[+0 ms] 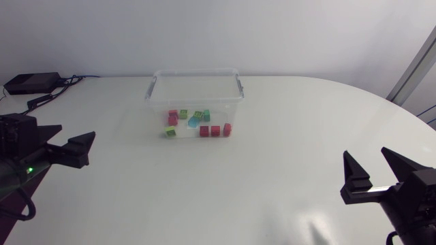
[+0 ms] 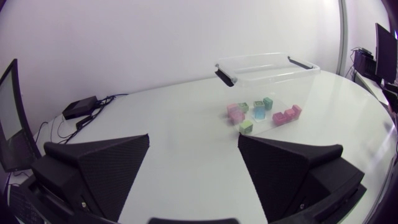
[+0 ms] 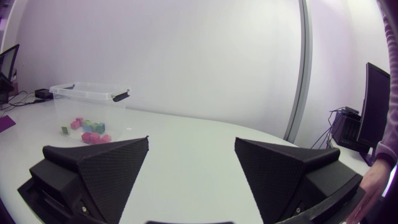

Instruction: Place the duplo bricks in the container

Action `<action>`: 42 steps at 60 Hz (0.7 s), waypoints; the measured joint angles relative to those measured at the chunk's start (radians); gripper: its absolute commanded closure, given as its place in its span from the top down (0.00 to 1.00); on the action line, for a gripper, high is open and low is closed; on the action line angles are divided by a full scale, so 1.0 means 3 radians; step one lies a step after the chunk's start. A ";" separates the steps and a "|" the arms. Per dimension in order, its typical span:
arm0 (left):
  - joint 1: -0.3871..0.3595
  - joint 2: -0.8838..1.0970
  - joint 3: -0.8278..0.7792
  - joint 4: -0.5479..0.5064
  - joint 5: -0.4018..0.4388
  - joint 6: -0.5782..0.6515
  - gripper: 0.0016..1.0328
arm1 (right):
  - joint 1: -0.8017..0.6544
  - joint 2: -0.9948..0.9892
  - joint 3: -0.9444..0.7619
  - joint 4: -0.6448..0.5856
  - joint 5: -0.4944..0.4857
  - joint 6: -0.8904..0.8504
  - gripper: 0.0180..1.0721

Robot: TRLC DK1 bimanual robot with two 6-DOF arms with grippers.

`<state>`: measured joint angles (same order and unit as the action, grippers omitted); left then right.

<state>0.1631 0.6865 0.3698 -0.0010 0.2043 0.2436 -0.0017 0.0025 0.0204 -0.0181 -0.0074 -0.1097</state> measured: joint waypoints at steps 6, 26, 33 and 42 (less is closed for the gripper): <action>0.0001 -0.0464 -0.0192 -0.0145 -0.0011 -0.0004 0.97 | 0.0000 0.0000 0.0000 0.0000 0.0000 0.0001 0.95; -0.0144 -0.1156 -0.0543 -0.0144 -0.0235 -0.0209 0.97 | 0.0000 0.0000 0.0000 0.0000 0.0001 0.0039 0.95; -0.0214 -0.1356 -0.0659 -0.0139 -0.0318 -0.0304 0.97 | 0.0000 0.0000 0.0000 0.0001 0.0003 0.0080 0.95; -0.0305 -0.1621 -0.0801 -0.0099 -0.0421 -0.0411 0.97 | 0.0000 0.0000 0.0000 0.0000 0.0004 0.0130 0.95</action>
<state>0.0715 0.2001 0.1295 -0.0307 0.0780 0.1204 -0.0017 0.0025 0.0204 -0.0181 -0.0063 -0.0708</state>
